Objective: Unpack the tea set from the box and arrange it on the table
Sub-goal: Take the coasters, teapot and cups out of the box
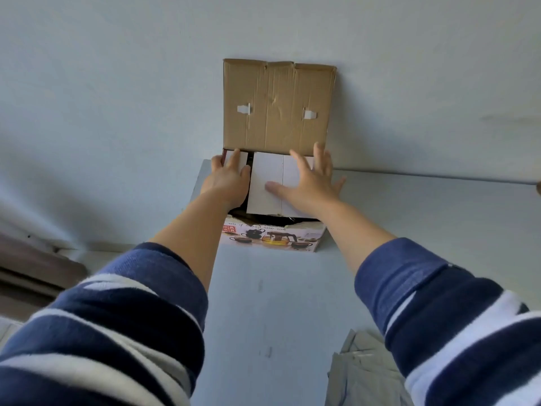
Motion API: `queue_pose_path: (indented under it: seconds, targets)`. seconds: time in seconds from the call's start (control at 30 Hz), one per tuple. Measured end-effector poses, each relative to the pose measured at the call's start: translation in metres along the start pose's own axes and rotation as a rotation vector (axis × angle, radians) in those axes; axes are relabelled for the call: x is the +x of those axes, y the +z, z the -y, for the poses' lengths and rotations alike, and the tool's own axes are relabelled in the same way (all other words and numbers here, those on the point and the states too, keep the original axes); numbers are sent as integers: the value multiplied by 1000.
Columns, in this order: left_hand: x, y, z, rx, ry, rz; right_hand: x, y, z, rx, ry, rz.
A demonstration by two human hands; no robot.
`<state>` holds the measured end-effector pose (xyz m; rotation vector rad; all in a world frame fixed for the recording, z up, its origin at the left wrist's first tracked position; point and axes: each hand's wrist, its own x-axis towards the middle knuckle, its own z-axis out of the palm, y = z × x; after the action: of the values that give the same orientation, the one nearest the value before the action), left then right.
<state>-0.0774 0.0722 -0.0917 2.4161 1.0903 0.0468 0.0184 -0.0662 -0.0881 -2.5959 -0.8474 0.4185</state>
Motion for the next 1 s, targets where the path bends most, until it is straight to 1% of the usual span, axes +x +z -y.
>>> queue_pose_path:
  seconds: [0.07,0.17,0.23,0.3,0.37,0.43,0.47,0.53,0.6,0.63,0.7,0.77,0.8,0.83,0.87,0.9,0.93,1.0]
  targets:
    - [-5,-3,0,11,-37,40,-15,0,1,-79,-48,97]
    - [-16,-7,2,13,-82,86,-27,-4,-2,-102,-81,212]
    - [-25,-7,6,-10,-85,119,-33,-4,-4,-118,-110,206]
    - [-34,-8,10,-20,-79,143,-39,-3,-3,-55,-149,98]
    - [-41,-10,14,-12,-74,135,-47,-1,-2,73,-202,-41]
    - [-48,-11,14,-8,-67,62,-58,-3,-2,241,-228,-216]
    - [-52,-12,11,-22,-63,-2,-63,-6,-4,307,-209,-313]
    - [-57,-12,7,-116,-75,-174,-68,-12,-10,391,-73,-472]
    - [-63,-11,8,-251,-133,-327,-68,-15,-20,515,124,-554]
    - [-66,-10,11,-316,-177,-379,-67,-14,-25,638,216,-574]
    - [-68,-8,21,-463,-274,-439,-65,-10,-32,971,374,-615]
    - [-68,-4,29,-581,-323,-430,-67,-7,-37,1344,551,-632]
    - [-69,-1,31,-586,-322,-412,-69,-8,-40,1524,628,-598]
    - [-69,1,33,-557,-316,-392,-73,-8,-41,1654,700,-550]
    - [-68,3,34,-498,-306,-376,-76,-8,-41,1732,775,-520]
    - [-67,5,35,-415,-291,-369,-79,-7,-42,1738,831,-495]
    - [-67,6,35,-319,-273,-368,-78,-5,-43,1684,855,-470]
    - [-67,9,32,-153,-246,-376,-75,-2,-43,1538,848,-357]
